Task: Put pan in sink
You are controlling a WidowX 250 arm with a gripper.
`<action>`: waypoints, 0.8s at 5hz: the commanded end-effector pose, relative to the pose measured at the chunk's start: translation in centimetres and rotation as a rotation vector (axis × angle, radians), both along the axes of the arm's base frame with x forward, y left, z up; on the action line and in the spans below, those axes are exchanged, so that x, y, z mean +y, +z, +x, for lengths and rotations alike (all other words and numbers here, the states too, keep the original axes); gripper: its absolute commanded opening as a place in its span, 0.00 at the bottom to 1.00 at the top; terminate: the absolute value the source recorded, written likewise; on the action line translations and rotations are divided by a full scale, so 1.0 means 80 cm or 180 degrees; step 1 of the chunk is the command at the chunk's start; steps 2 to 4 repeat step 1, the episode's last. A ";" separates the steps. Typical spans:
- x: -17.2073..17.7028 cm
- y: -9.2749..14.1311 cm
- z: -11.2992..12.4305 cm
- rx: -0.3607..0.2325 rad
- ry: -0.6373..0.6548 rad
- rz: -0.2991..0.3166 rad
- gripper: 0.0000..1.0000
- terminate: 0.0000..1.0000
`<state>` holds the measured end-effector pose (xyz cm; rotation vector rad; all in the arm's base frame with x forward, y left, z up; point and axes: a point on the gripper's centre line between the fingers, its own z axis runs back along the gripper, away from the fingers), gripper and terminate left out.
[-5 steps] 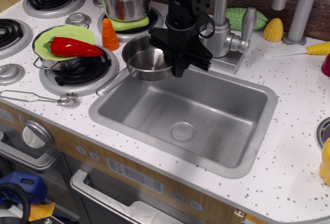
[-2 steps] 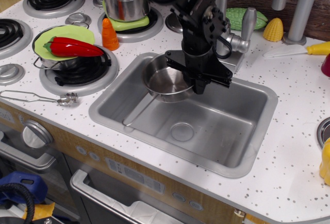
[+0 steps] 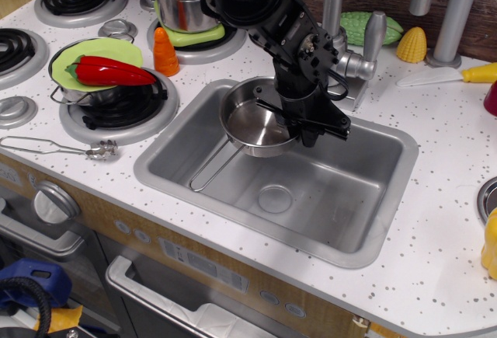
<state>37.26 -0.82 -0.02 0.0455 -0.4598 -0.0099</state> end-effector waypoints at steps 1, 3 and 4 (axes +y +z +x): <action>0.005 0.012 0.005 -0.0099 0.0020 -0.0002 1.00 1.00; 0.005 0.012 0.005 -0.0099 0.0020 -0.0002 1.00 1.00; 0.005 0.012 0.005 -0.0099 0.0020 -0.0002 1.00 1.00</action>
